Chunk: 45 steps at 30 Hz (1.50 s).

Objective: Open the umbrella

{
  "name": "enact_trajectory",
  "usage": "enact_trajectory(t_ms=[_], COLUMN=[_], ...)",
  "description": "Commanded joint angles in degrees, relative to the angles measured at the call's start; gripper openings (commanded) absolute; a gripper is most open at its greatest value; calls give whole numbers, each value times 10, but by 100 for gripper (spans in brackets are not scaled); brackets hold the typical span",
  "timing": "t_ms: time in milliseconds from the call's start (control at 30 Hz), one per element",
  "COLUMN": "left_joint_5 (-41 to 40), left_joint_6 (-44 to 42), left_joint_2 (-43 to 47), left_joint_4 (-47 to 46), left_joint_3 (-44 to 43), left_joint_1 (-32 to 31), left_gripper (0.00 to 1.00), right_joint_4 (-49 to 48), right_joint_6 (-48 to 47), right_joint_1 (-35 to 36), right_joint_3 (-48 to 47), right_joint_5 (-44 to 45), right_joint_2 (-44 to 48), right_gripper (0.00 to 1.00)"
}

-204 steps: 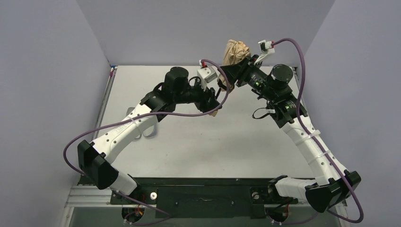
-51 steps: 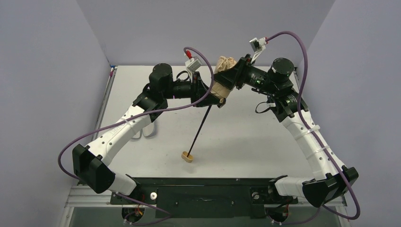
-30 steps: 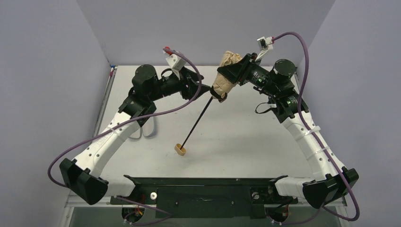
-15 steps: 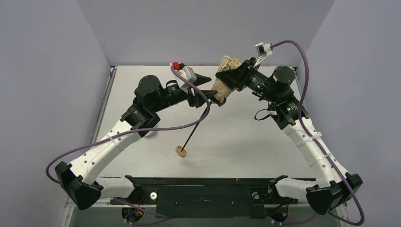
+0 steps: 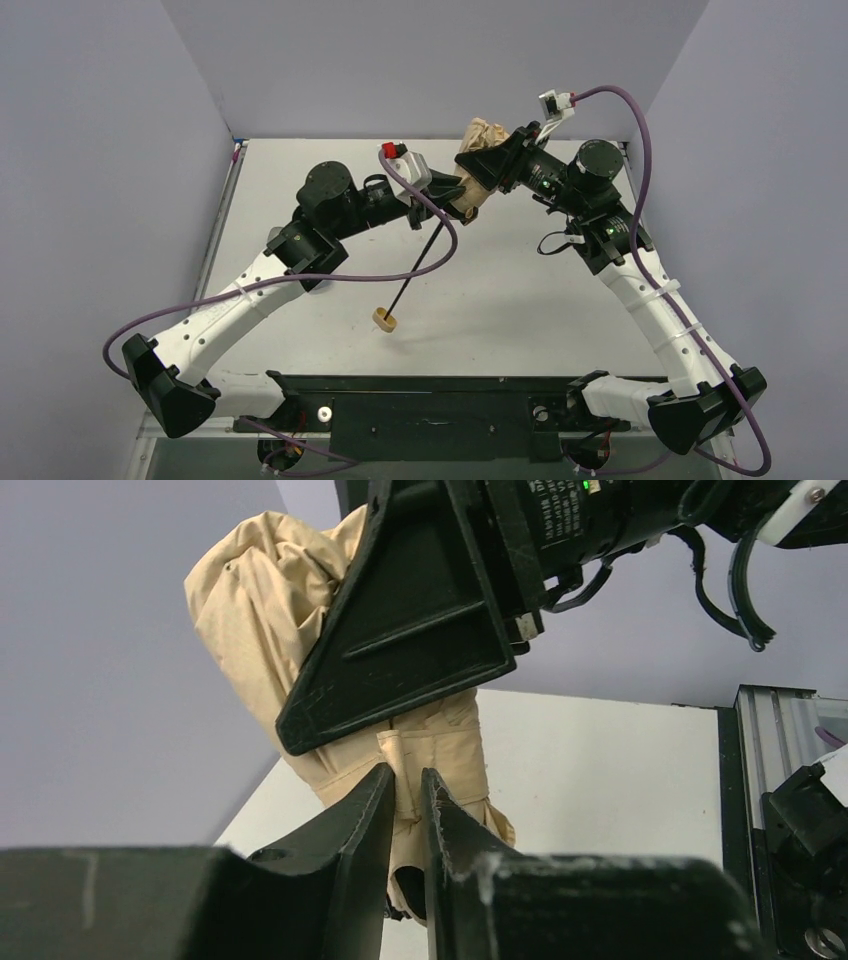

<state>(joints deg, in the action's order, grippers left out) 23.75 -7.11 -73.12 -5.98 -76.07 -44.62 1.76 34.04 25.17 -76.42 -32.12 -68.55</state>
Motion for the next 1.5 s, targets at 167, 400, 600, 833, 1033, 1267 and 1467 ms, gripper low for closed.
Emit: enact_trajectory(t_ms=[167, 400, 600, 833, 1033, 1267, 1467], left_joint_5=[-1, -39, -42, -36, 2, 46, 53], left_joint_6=[-40, -14, -20, -45, -41, -34, -33], left_joint_2=[-7, -20, -35, -42, -41, -55, -69], left_joint_4=[-3, 9, 46, 80, 74, 75, 85], left_joint_3=[-32, -43, -56, -59, -51, -52, -64], left_joint_1=[-21, -22, -28, -51, -61, -69, -71], left_gripper=[12, 34, 16, 0, 0, 0, 0], right_joint_4=[-74, -82, -81, -74, -70, -83, -100], right_joint_6=[19, 23, 23, 13, 8, 23, 43], right_joint_1=[-2, -1, 0, -1, -10, -22, -23], right_joint_3=[-7, -8, -18, -24, -26, -39, -41], right_joint_5=[4, -4, 2, 23, 51, 67, 71], right_joint_2=[23, 26, 24, 20, 17, 7, 4], right_gripper=[0, 0, 0, 0, 0, 0, 0])
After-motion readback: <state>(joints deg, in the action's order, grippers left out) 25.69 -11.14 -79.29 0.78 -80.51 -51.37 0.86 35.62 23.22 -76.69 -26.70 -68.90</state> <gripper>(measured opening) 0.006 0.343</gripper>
